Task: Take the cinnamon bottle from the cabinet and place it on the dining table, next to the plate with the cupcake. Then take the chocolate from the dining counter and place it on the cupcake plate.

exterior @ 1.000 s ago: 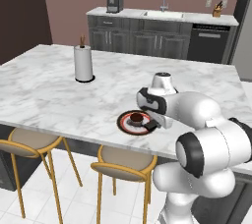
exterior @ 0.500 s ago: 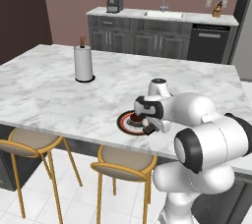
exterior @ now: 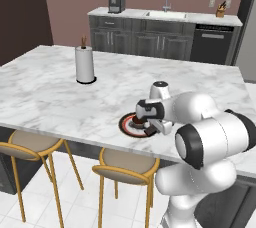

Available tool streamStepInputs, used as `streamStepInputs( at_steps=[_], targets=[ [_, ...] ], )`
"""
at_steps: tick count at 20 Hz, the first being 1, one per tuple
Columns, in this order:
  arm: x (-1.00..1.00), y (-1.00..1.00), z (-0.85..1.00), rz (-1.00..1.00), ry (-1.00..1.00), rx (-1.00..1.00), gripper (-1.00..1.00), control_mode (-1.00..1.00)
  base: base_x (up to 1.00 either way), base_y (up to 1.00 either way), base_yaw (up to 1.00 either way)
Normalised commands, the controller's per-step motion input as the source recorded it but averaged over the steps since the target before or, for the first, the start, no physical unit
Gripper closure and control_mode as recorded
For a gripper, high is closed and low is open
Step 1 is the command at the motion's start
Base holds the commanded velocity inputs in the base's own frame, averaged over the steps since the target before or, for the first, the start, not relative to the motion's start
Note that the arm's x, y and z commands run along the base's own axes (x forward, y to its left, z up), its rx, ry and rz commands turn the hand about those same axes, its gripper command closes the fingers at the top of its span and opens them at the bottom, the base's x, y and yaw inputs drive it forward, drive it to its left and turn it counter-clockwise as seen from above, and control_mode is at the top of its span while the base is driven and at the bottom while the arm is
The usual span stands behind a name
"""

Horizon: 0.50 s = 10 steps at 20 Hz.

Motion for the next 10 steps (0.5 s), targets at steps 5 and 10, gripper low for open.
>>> streamStepInputs(
  at_steps=[5,10],
  targets=[
    [0.19,0.0,-0.04,0.0,0.0,0.0,1.0,-1.0,0.0,0.0,0.0],
    [0.21,0.0,-0.12,0.0,0.0,0.0,1.0,-1.0,0.0,0.0,0.0]
  ],
)
